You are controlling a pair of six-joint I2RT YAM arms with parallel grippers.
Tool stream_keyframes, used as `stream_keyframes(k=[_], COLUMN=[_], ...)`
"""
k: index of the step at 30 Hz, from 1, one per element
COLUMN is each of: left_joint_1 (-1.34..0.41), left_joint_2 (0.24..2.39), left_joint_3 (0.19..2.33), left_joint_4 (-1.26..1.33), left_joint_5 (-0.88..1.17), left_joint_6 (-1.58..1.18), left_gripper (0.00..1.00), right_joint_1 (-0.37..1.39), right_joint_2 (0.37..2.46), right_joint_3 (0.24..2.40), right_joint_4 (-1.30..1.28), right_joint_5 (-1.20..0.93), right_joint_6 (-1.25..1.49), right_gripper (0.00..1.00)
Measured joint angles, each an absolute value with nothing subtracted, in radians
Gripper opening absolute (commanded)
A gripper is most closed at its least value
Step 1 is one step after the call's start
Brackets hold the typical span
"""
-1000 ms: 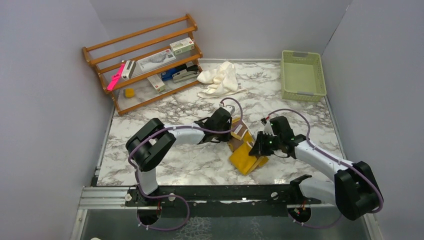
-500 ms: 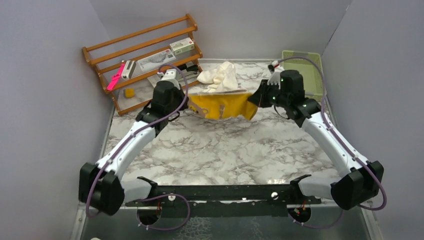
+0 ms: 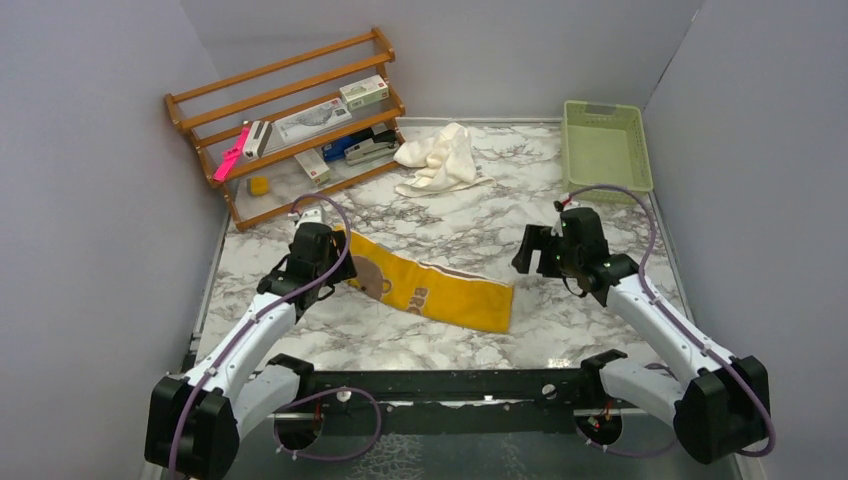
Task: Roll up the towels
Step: Flatten out the towel at the center of the board.
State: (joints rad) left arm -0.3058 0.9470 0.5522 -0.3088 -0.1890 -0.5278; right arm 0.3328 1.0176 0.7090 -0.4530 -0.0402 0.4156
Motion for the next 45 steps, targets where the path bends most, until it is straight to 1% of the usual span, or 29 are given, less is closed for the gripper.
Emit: stream_keyframes(k=[2,6,7,10,13,15,20,23,25,29,31,34,40,45], left_joint_1=[-0.306,-0.305,-0.305,-0.305,-0.305,-0.302,-0.263,-0.241,-0.227,-0.202,-0.192,-0.180,-0.163,-0.163], left_joint_2=[0.957,1.003,1.028,1.101,1.172,1.235,1.480,1.574,1.622,1.690,1.717,1.760,1.835,1.852], left_joint_3=[0.550,0.639,0.674,0.755,0.792,0.820,0.943,1.006,1.057,1.152,1.185,1.215,1.230,1.230], left_joint_4=[-0.336,-0.346,-0.344,-0.337,-0.336,-0.345,-0.381,-0.407,-0.431,-0.451,-0.452,-0.458,-0.493,-0.505], left_joint_5=[-0.177,-0.155,-0.148,-0.138,-0.142,-0.157,-0.167,-0.173,-0.185,-0.211,-0.218,-0.223,-0.220,-0.206], left_joint_6=[-0.529,-0.502,-0.487,-0.436,-0.383,-0.342,-0.262,-0.229,-0.208,-0.175,-0.163,-0.148,-0.131,-0.124], left_gripper=[0.82,0.82,0.82,0.82,0.74,0.71,0.71,0.71,0.71,0.71,0.71,0.71,0.70,0.69], right_joint_1=[0.331,0.331,0.331,0.331,0.331,0.331,0.331,0.331,0.333,0.342,0.353,0.370,0.401,0.414], right_joint_2=[1.037,1.059,1.077,1.148,1.199,1.231,1.245,1.246,1.246,1.246,1.246,1.246,1.279,1.300], right_joint_3=[0.652,0.682,0.707,0.775,0.792,0.770,0.706,0.673,0.653,0.643,0.643,0.643,0.643,0.643], right_joint_4=[-0.478,-0.470,-0.461,-0.421,-0.387,-0.382,-0.386,-0.390,-0.397,-0.405,-0.405,-0.405,-0.408,-0.422], right_joint_5=[-0.041,-0.045,-0.051,-0.085,-0.125,-0.147,-0.183,-0.197,-0.208,-0.225,-0.231,-0.238,-0.248,-0.248], right_joint_6=[0.437,0.439,0.434,0.413,0.394,0.390,0.389,0.389,0.390,0.395,0.396,0.396,0.398,0.400], right_gripper=[0.87,0.86,0.84,0.74,0.70,0.67,0.63,0.59,0.58,0.51,0.46,0.42,0.39,0.39])
